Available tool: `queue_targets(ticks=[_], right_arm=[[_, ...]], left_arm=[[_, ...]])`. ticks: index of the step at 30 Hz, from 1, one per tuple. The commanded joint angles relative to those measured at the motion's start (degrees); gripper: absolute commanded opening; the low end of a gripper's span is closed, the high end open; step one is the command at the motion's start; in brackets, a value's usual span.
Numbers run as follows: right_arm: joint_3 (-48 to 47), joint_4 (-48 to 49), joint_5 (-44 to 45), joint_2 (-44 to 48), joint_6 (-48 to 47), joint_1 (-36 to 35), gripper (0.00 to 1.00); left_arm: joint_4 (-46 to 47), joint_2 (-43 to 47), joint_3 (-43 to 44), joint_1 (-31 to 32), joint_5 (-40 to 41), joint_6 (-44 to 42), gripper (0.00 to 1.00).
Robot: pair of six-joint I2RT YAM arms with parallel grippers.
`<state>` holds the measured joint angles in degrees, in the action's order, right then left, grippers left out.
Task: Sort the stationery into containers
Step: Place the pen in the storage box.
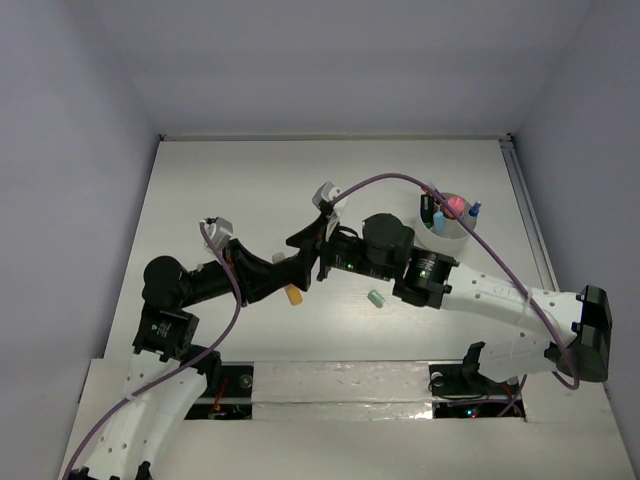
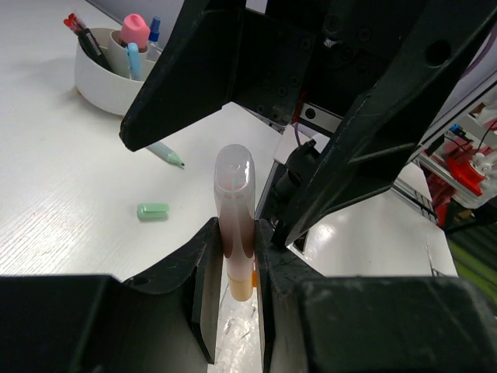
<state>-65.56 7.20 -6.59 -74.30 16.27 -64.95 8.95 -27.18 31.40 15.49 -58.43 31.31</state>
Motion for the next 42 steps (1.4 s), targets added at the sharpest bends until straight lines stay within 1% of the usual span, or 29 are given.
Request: queue_targets(ticks=[1, 5, 6, 8, 9, 11, 12, 14, 15, 18, 19, 20, 21, 23, 24, 25, 27, 28, 29, 30, 32, 33, 34, 36, 37, 39, 40, 42], right_arm=[[-3.7, 1.1, -1.9, -0.1, -0.6, 0.0, 0.78], [-4.0, 1.5, -3.7, -1.7, 0.4, 0.0, 0.72], [-3.8, 1.9, -3.8, -2.0, 0.6, 0.0, 0.66], [-3.4, 3.0, -4.4, -2.4, 1.2, 0.0, 0.58], [-3.6, 3.1, -5.0, -2.6, 1.7, 0.0, 0.49], [-3.6, 3.1, -5.2, -2.8, 2.0, 0.0, 0.36], [-3.3, 3.1, -5.4, -2.7, 2.2, 0.0, 0.25], [-2.5, 4.4, -4.6, -2.1, 2.7, 0.0, 0.10], [-1.8, 5.0, -4.0, -0.9, 2.7, 0.0, 0.00], [1.1, 7.5, -0.7, 1.3, 2.9, 0.0, 0.00], [2.3, 7.9, 0.8, 2.8, 2.9, 0.0, 0.00], [2.7, 8.5, 1.7, 3.6, 2.9, 0.6, 0.00], [3.2, 8.8, 3.3, 4.4, 3.0, 0.6, 0.00], [4.6, 9.1, 5.1, 6.4, 3.1, 1.3, 0.00], [5.0, 9.1, 6.0, 7.1, 3.2, 2.6, 0.00], [5.4, 9.1, 8.1, 7.7, 3.5, 3.2, 0.00], [6.9, 9.1, 9.7, 9.6, 3.7, 4.2, 0.00], [7.5, 9.0, 12.5, 10.2, 3.7, 5.3, 0.00], [8.2, 8.3, 14.6, 11.9, 3.5, 5.8, 0.00], [9.7, 7.9, 16.8, 13.0, 3.3, 6.3, 0.00], [11.7, 6.7, 24.8, 15.7, 2.8, 8.0, 0.00], [12.7, 6.2, 27.9, 18.6, 2.6, 8.0, 0.00], [14.8, 5.9, 34.6, 20.3, 1.8, 9.0, 0.00], [17.0, 5.5, 41.9, 25.1, 0.3, 9.8, 0.00], [19.0, 5.5, 48.5, 26.7, -1.5, 10.7, 0.00], [20.2, 4.9, 54.6, 29.0, -3.2, 12.7, 0.00], [20.7, 5.1, 60.1, 30.8, -5.4, 13.4, 0.00], [22.7, 6.4, 64.4, 31.9, -7.7, 16.0, 0.00]], left_arm=[[3.0, 0.6, 0.4, 0.6, -1.5, -1.3, 0.00], [4.2, 0.5, 0.0, 0.6, -1.5, -0.5, 0.00], [4.4, 0.5, -0.1, 0.6, -1.6, -0.4, 0.00], [4.3, 0.6, -0.1, 1.1, -1.5, -0.4, 0.00], [4.3, 0.6, 0.0, 1.1, -1.6, -0.4, 0.00], [4.1, 1.0, 0.1, 1.1, -1.5, -0.4, 0.00], [4.1, 1.0, 0.2, 1.1, -1.5, -0.3, 0.00], [4.1, 1.2, 0.4, 1.1, -1.5, -0.4, 0.00], [4.1, 1.2, 0.6, 1.1, -1.4, -0.5, 0.00], [3.3, 1.4, 0.9, 1.1, -0.5, -0.6, 0.00], [3.1, 1.7, 0.9, 1.1, -0.2, -0.8, 0.12], [2.6, 2.2, 0.9, 1.1, 0.2, -1.0, 0.19], [2.0, 2.4, 1.3, 1.1, 0.4, -1.3, 0.37], [0.0, 3.0, 1.6, 1.1, 1.2, -2.4, 0.52], [-0.9, 3.2, 2.1, 1.1, 1.6, -2.9, 0.57], [-1.7, 3.4, 2.3, 1.1, 1.9, -3.5, 0.65], [-4.2, 3.7, 3.1, 1.1, 2.9, -5.2, 0.71], [-4.8, 3.9, 3.2, 1.1, 3.2, -5.6, 0.95], [-6.0, 4.1, 3.5, 1.1, 3.4, -6.0, 0.99], [-6.5, 4.2, 3.8, 1.1, 3.7, -6.6, 0.99], [-7.6, 4.7, 3.9, 1.1, 5.1, -7.1, 0.99], [-8.0, 4.7, 4.1, 1.1, 5.6, -7.3, 0.99], [-8.3, 4.7, 4.3, 1.1, 6.3, -7.9, 0.99], [-8.8, 4.2, 4.4, 1.1, 8.5, -8.5, 0.99], [-8.8, 4.2, 4.3, 1.1, 9.5, -8.9, 0.99], [-8.9, 3.6, 3.9, 1.1, 12.8, -9.4, 0.99], [-8.9, 3.6, 3.7, 1.1, 14.0, -9.5, 0.99], [-8.8, 3.9, 2.6, 1.1, 17.1, -9.7, 0.99]])
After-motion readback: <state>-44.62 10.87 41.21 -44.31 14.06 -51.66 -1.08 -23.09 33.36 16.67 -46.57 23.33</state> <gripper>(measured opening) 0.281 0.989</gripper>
